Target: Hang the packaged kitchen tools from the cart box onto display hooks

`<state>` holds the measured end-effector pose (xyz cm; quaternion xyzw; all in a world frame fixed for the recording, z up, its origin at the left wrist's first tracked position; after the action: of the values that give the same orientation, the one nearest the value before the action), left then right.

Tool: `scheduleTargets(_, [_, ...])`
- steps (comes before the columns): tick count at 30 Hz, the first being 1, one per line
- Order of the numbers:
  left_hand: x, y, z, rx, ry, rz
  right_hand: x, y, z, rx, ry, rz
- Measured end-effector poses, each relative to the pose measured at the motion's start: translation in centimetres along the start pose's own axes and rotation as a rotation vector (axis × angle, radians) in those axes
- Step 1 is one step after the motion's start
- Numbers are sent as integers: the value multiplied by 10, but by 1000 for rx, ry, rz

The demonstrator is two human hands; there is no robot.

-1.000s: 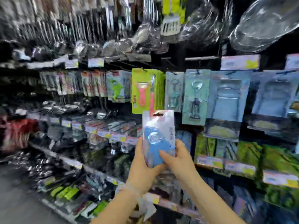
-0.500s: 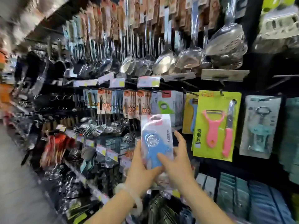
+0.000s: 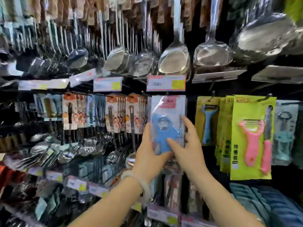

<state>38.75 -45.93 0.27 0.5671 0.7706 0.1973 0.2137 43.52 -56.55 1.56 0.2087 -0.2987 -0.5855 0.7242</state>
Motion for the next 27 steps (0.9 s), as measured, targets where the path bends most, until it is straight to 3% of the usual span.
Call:
scheduleTargets(8, [22, 49, 8, -22, -36, 160, -17, 25, 13, -3, -120, -163])
scheduleTargets(19, [17, 70, 23, 42, -4, 210, -15, 43, 5, -194, -206, -138])
scheduleTargets(27, [14, 95, 42, 105, 127, 149, -16, 74, -18, -254, -432, -49])
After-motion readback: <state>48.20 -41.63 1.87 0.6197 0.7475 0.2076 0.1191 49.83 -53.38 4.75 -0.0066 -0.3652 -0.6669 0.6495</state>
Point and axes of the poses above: each hand's wrist, its own y-axis towards the middle knuckle, its own x-axis out of the back of the hand, z = x × y, the point moved 1 cm from there along y, towards the middle knuckle, and after that the axes turned 11 degrees about -y, right-handed, at the moved point
